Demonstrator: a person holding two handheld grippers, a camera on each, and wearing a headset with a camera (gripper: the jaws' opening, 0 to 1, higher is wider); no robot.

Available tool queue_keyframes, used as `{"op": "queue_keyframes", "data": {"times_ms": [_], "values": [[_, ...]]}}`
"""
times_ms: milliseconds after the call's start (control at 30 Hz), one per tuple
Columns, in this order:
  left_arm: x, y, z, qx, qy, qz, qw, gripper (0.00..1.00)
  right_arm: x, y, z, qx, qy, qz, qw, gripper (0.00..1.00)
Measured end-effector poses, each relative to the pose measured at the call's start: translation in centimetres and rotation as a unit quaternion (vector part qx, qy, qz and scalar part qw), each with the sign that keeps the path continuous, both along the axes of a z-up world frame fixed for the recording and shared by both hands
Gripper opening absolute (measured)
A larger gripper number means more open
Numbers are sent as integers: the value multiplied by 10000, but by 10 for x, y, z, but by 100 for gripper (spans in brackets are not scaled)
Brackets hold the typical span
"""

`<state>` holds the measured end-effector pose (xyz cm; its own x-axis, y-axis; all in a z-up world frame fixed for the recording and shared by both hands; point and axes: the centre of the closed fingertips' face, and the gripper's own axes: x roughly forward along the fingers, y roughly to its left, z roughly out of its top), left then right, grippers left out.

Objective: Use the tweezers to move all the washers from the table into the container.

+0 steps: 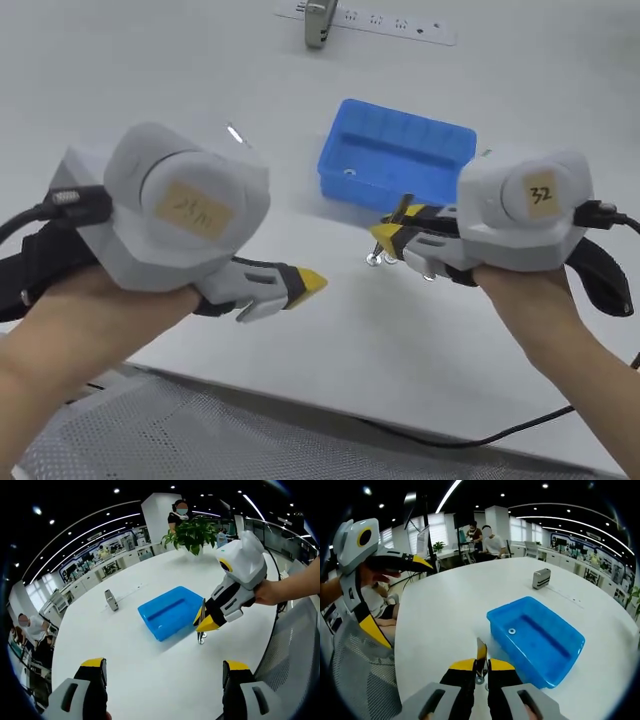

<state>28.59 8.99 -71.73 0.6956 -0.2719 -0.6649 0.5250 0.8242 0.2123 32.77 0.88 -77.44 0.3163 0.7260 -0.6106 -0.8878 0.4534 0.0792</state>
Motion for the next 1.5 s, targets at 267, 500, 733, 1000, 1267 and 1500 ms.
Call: {"op": "queue_keyframes", "data": {"times_ms": [267,500,733,1000,1267,1500], "values": [[0,0,0,25,8,-27,10000,99,3,1,11,101,-52,-27,9999,4],[-1,0,-1,46,16,-28,10000,99,3,1,8,124,27,-59,9999,5],[0,1,-2,54,26,-11,10000,99,2,1,1,79,59,-64,9999,5],[1,3,-2,53,22,-6,10000,99,1,2,-1,105,94,-103,9998,5],[1,2,-2,85,23,-30,10000,99,1,1,-1,-30,-33,-24,10000,4],[1,3,-1,91,1,-25,10000,99,3,3,15,128,-63,-50,9999,4]]}}
